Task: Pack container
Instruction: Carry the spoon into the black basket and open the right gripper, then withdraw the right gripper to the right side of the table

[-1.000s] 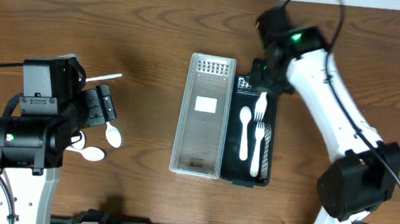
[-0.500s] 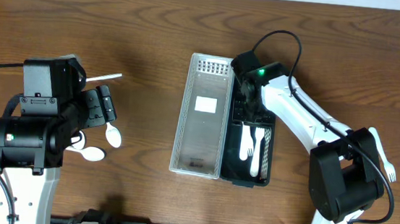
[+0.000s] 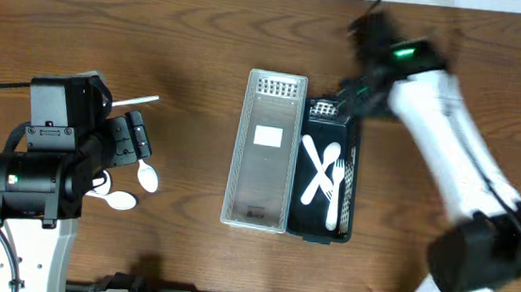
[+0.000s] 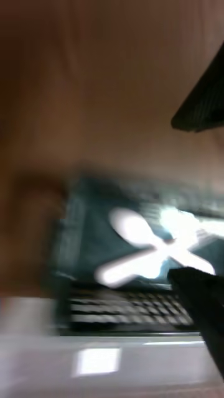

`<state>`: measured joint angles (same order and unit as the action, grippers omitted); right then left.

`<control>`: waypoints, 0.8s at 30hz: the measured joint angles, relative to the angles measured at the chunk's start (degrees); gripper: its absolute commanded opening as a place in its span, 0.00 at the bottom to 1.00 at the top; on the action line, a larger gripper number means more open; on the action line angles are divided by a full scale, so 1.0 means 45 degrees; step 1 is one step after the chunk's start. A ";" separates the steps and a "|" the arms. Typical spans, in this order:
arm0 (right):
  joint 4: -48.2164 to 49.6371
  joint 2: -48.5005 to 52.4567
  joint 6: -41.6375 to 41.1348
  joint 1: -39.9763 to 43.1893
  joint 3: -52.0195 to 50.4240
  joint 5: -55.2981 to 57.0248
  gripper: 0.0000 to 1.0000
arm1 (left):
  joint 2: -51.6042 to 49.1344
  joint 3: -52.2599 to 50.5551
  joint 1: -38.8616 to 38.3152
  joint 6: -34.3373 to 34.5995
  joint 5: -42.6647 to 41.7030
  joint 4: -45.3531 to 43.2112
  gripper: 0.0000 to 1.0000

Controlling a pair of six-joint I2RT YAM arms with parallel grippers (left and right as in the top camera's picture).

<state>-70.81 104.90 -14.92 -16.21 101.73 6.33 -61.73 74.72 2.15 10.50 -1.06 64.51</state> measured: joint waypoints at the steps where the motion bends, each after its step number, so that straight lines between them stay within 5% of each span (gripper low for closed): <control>1: 0.0000 -0.0345 0.0374 0.0525 0.0369 0.0112 0.88 | 0.0000 0.0000 0.0000 0.0000 0.0000 0.0000 0.86; 7: -0.0743 -0.2263 0.3677 0.5353 0.1331 0.0729 0.99 | 0.0000 0.0000 0.0000 0.0000 0.0005 -0.0005 0.86; 12: -0.1428 -0.1928 0.5076 0.8490 0.0622 0.0835 0.93 | 0.0000 0.0000 0.0000 0.0000 0.0000 0.0000 0.86; 24: -0.0238 -0.1700 0.5503 1.1356 -0.2642 -0.0423 0.94 | 0.0000 0.0000 0.0000 0.0000 0.0005 -0.0073 0.86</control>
<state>-71.88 97.25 9.85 34.89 89.84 4.43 -61.73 74.72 2.15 10.50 -1.04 64.18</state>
